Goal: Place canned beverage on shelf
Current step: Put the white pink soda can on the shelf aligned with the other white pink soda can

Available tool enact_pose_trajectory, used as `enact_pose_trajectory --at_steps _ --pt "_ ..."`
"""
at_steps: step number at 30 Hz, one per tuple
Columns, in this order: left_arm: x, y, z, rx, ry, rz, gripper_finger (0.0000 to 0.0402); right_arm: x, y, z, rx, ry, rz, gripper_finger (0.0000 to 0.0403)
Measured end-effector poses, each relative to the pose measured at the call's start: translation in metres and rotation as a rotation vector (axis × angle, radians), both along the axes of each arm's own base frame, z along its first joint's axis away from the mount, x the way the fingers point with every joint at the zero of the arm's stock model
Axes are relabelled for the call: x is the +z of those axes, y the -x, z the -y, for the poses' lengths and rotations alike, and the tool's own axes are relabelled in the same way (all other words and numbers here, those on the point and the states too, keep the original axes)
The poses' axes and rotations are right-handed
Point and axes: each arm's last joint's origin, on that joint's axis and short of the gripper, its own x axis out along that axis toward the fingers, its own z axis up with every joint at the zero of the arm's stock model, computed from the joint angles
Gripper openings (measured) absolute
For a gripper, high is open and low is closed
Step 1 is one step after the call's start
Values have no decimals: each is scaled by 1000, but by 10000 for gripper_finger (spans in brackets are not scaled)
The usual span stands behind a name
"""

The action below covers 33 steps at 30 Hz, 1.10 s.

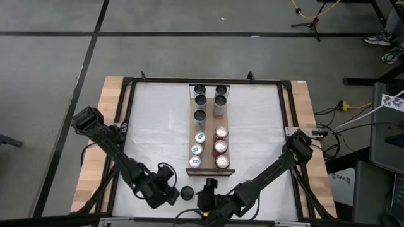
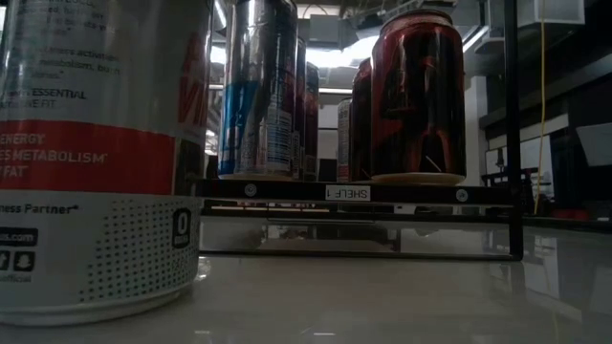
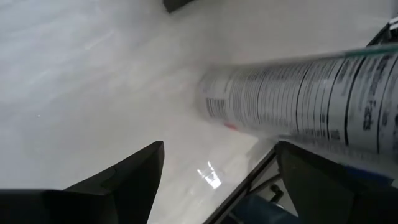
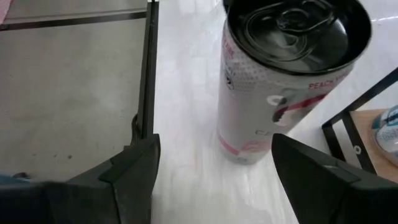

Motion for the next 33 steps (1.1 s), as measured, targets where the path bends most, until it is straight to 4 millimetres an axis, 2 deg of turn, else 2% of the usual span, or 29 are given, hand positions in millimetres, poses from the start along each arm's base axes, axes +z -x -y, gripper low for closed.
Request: enact_pose_trajectory --at_steps 18,26,33 --pt "0 -9 -11 51 -38 24 305 3 -2 -4 60 -17 27 298" --pt "-2 -6 -10 -19 -16 -39 305 -2 3 1 58 34 -48 298" --pt "-2 1 -3 -15 -9 -44 305 11 11 4 63 16 -80 298"
